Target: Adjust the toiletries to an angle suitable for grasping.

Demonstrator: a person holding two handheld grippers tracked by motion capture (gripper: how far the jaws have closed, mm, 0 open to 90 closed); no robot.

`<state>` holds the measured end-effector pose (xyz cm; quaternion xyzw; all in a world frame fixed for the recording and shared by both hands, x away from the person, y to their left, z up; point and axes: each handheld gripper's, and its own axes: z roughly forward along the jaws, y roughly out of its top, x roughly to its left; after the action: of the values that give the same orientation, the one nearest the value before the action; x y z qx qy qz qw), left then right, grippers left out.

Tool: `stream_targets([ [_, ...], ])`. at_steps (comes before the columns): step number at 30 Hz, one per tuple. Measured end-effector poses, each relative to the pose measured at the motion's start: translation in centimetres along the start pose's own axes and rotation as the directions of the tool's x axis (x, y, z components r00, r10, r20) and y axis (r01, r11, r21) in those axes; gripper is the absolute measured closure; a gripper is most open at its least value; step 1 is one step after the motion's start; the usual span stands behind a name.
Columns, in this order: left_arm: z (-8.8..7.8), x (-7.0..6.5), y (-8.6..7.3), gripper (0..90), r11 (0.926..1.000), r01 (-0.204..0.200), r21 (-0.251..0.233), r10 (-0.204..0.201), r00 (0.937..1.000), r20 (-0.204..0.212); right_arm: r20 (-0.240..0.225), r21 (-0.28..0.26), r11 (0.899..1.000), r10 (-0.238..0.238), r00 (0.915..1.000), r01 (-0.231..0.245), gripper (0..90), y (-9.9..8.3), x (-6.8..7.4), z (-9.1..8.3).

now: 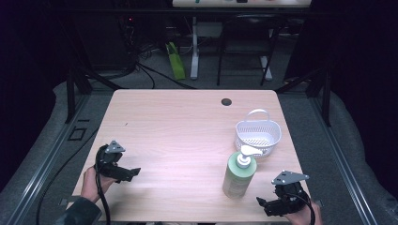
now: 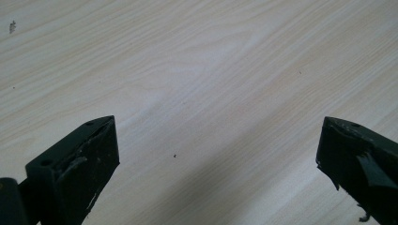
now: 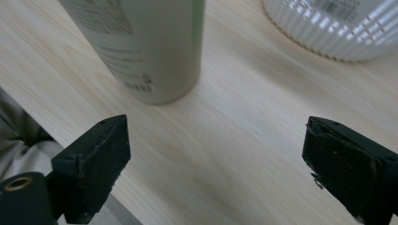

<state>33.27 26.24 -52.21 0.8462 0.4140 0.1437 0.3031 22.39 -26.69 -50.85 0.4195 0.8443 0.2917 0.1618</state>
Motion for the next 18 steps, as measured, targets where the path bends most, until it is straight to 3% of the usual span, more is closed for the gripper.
stream_targets([
  [5,0.1,0.0,0.0,0.0,1.0,-0.001,0.001,0.001,1.0,0.0,-0.027,-0.035,0.999,-0.015,0.9995,0.014,6.7,0.8,0.9,0.1],
  [10,0.2,0.0,0.1,0.0,1.0,-0.002,0.003,0.002,1.0,0.003,-0.082,-0.086,0.996,-0.008,0.9966,0.001,4.9,2.3,1.7,0.7],
  [18,0.1,0.2,0.1,0.0,1.0,0.002,0.001,-0.002,1.0,0.002,-0.094,-0.169,0.985,-0.032,0.9951,0.016,0.1,4.3,2.9,0.9],
])
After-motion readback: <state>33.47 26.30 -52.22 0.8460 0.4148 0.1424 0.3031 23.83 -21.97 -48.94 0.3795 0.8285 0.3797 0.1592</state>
